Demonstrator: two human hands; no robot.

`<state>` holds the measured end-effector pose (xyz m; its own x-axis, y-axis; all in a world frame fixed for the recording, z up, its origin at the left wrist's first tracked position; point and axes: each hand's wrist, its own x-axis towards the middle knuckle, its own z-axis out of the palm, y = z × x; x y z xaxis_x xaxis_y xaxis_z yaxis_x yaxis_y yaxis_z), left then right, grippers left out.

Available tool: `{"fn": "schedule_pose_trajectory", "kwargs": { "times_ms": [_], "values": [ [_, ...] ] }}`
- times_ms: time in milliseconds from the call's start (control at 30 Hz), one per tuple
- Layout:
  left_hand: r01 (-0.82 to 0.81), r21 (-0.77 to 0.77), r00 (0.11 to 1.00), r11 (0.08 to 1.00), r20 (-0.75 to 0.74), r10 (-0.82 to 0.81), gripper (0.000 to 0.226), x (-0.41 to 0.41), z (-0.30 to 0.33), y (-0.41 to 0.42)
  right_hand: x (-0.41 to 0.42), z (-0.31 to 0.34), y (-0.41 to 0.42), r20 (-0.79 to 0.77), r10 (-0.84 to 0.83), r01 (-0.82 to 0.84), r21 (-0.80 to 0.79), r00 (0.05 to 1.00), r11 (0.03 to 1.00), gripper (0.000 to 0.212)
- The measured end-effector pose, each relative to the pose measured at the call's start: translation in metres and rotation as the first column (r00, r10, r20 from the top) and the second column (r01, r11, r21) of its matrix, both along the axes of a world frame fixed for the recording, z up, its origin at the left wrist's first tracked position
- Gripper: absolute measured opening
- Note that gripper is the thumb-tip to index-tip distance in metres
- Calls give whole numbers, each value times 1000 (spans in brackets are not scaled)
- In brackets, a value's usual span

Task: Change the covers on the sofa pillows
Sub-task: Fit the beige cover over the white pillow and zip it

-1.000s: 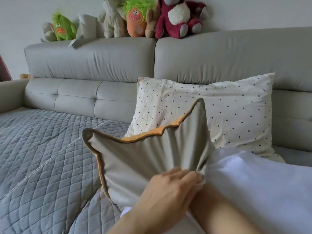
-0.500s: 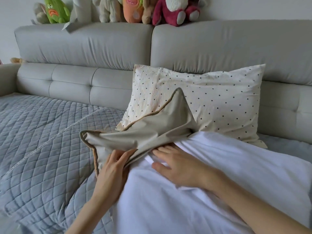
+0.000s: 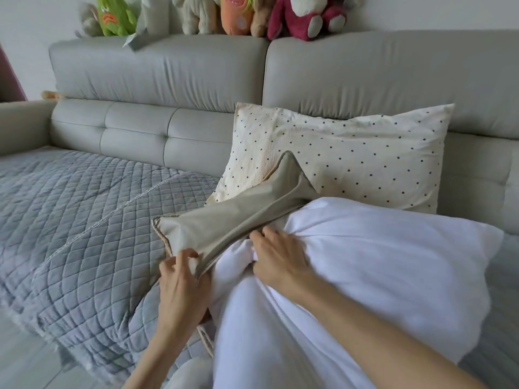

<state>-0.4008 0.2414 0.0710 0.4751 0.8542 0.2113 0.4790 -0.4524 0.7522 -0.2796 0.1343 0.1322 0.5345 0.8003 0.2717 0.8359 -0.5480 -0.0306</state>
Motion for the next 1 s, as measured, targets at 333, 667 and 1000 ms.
{"fn": "schedule_pose_trajectory", "kwargs": {
  "times_ms": [333, 667, 1000],
  "values": [
    [513, 7, 790, 858, 387, -476, 30, 28, 110, -62, -3, 69, -97, 93, -62, -34, 781, 994, 624, 19],
    [527, -6, 843, 850, -118, -524, 39, 79, 13, -51, -23, -23, -119, -278, -65, 92, 83, 958, 992, 89],
    [469, 177, 870, 865, 75, -487, 21, 67, 16, -51, 26, -30, -64, 109, -236, 205, 240, 966, 949, 15]
  ]
}}
